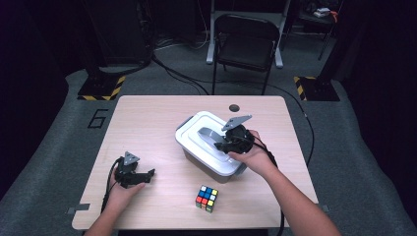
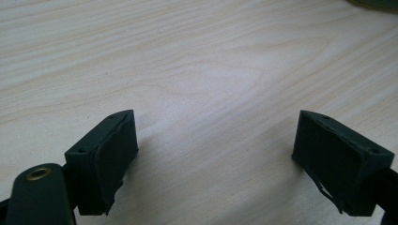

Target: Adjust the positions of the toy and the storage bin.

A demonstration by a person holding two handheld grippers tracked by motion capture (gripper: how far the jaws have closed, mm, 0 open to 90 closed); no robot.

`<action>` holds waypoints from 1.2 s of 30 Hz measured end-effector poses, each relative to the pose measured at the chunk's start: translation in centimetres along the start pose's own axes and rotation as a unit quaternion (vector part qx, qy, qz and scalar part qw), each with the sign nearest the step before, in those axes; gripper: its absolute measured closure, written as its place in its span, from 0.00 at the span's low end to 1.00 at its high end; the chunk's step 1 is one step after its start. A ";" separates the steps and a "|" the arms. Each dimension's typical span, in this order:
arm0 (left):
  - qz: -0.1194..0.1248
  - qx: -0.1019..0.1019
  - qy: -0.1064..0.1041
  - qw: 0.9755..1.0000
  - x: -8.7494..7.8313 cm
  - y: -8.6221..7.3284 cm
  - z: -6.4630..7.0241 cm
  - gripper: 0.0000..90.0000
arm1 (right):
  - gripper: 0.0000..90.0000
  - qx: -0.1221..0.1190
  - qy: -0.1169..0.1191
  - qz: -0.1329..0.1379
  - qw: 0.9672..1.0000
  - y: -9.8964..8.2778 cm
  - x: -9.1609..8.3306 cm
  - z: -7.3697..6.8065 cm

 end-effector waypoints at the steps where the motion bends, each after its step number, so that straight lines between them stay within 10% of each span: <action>1: 0.000 0.000 0.000 1.000 0.0 0.0 0.0 0.15 | 0.74 0.001 0.000 -0.002 1.000 -0.1 -0.2 -0.1; 25: 0.000 0.000 0.000 1.000 0.0 0.0 0.0 0.15 | 0.51 0.044 -0.024 0.036 0.998 0.9 -2.9 -0.5; 36: -0.002 0.001 0.001 1.000 0.0 0.1 0.0 0.15 | 0.51 0.055 -0.035 0.046 0.997 2.6 -1.1 -0.6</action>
Point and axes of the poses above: each handheld gripper's, and its own axes: x roughly forward along the jaws, y roughly out of its top, z roughly to its right, the point moved 2 cm from there along x, roughly forward along the jaws, and after that the axes turned 10 degrees about -z, right-handed, at the moved point
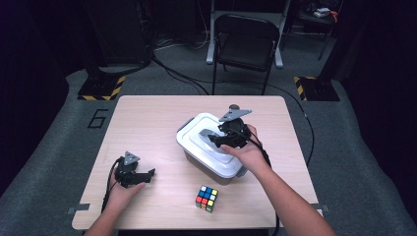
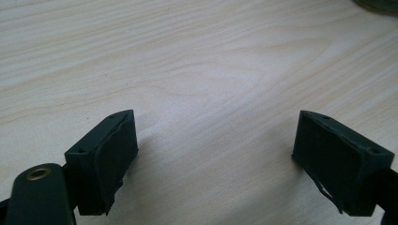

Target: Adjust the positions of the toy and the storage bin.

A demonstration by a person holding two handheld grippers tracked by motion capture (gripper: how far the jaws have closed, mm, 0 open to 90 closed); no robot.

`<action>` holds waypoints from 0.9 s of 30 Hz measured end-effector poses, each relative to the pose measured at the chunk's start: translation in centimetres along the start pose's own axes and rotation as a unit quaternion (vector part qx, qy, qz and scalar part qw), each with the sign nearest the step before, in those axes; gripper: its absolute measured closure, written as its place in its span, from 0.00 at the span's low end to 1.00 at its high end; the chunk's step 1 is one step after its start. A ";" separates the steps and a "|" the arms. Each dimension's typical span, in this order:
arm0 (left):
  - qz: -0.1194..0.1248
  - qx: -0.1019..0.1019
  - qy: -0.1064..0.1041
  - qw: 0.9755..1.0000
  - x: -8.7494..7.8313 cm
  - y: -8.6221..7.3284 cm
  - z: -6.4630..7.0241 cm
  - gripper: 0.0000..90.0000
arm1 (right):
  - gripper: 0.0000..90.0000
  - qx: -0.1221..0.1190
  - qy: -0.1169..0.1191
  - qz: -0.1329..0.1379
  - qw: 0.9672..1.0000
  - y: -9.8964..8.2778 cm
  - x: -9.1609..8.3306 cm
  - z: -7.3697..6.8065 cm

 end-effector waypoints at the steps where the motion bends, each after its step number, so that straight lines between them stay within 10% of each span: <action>1: 0.000 0.000 0.000 1.000 0.0 0.0 0.0 0.16 | 0.51 -0.001 -0.001 -0.001 1.000 0.1 0.2 0.0; 27: 0.000 0.001 0.000 1.000 0.0 0.0 0.0 0.15 | 0.73 -0.001 0.003 -0.026 1.000 -0.3 2.0 -0.6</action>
Point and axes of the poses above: each handheld gripper's, and its own axes: x roughly forward along the jaws, y roughly out of its top, z roughly to its right, the point moved 2 cm from there along x, roughly forward along the jaws, and after that the axes turned 10 degrees about -z, right-handed, at the moved point
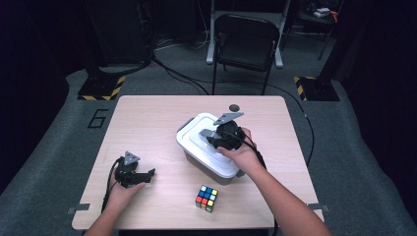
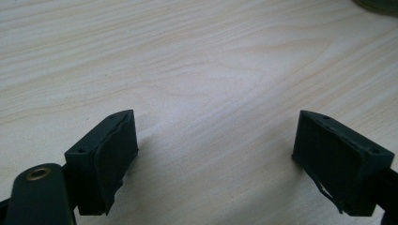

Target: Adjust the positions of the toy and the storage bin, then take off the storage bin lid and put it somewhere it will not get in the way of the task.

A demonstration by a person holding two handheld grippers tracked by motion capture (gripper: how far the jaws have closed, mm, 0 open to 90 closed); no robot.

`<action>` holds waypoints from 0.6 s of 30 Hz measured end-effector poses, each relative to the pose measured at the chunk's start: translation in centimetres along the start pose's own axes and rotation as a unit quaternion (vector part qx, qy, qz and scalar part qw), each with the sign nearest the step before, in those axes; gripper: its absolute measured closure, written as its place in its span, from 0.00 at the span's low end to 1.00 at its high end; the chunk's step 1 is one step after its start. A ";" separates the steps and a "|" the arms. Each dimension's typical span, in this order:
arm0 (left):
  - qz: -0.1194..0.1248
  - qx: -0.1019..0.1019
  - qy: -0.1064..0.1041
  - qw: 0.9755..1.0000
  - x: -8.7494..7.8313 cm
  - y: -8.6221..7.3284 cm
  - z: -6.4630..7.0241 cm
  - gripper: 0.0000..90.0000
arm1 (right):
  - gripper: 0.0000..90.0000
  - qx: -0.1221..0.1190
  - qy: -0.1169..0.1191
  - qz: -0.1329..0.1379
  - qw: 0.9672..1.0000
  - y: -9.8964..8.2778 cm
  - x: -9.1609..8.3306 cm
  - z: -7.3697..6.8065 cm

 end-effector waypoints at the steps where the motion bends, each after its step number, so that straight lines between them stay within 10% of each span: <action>1: 0.000 0.000 0.000 1.000 0.0 0.0 0.0 0.15 | 0.73 0.000 -0.001 -0.001 1.000 0.0 0.0 0.0; 18: 0.000 0.000 0.000 1.000 0.0 0.0 0.0 0.15 | 0.74 -0.014 -0.009 0.002 1.000 0.3 -0.6 -0.1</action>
Point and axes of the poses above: each handheld gripper's, and its own axes: x roughly forward along the jaws, y roughly out of its top, z roughly to its right, the point moved 2 cm from there along x, roughly forward along the jaws, and after that the axes turned 10 degrees about -z, right-handed, at the moved point
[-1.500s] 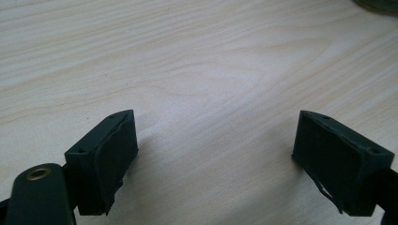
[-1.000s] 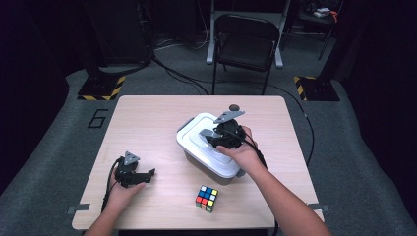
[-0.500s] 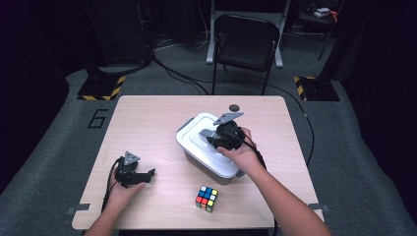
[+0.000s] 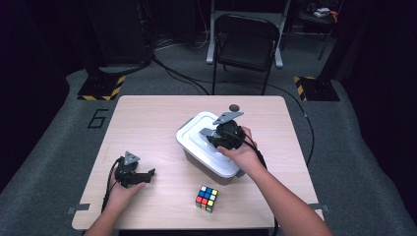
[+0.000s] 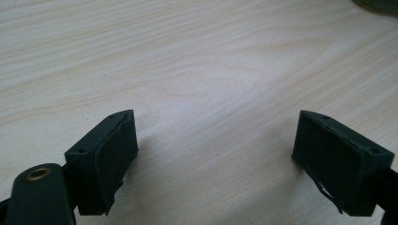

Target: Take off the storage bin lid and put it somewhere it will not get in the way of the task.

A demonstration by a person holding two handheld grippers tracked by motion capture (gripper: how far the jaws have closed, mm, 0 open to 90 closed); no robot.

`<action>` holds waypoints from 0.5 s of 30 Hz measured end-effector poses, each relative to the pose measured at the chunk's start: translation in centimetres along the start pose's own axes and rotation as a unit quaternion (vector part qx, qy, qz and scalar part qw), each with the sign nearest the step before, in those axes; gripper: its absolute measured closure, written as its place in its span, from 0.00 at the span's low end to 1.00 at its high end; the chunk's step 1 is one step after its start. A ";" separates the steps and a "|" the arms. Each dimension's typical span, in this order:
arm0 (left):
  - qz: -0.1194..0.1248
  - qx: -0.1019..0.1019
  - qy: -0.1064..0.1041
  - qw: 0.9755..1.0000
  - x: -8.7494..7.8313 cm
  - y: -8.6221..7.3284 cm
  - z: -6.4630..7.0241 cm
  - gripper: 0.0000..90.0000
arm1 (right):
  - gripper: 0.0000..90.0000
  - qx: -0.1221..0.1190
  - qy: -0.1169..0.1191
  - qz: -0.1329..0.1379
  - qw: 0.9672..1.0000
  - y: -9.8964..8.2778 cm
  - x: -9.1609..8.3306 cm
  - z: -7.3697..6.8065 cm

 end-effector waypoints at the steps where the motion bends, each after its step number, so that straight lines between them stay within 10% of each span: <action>1: 0.000 0.000 0.000 1.000 0.0 0.0 0.0 0.15 | 0.74 -0.004 0.000 0.005 1.000 0.1 -0.1 0.0; 15: -0.002 0.000 0.000 1.000 0.0 0.0 0.0 0.15 | 0.74 -0.008 -0.004 0.008 1.000 0.7 -1.5 -0.2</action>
Point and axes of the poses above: each handheld gripper's, and its own axes: x roughly forward along the jaws, y roughly out of its top, z roughly to its right, the point moved 2 cm from there along x, roughly forward along the jaws, and after that the axes turned 10 degrees about -z, right-handed, at the moved point
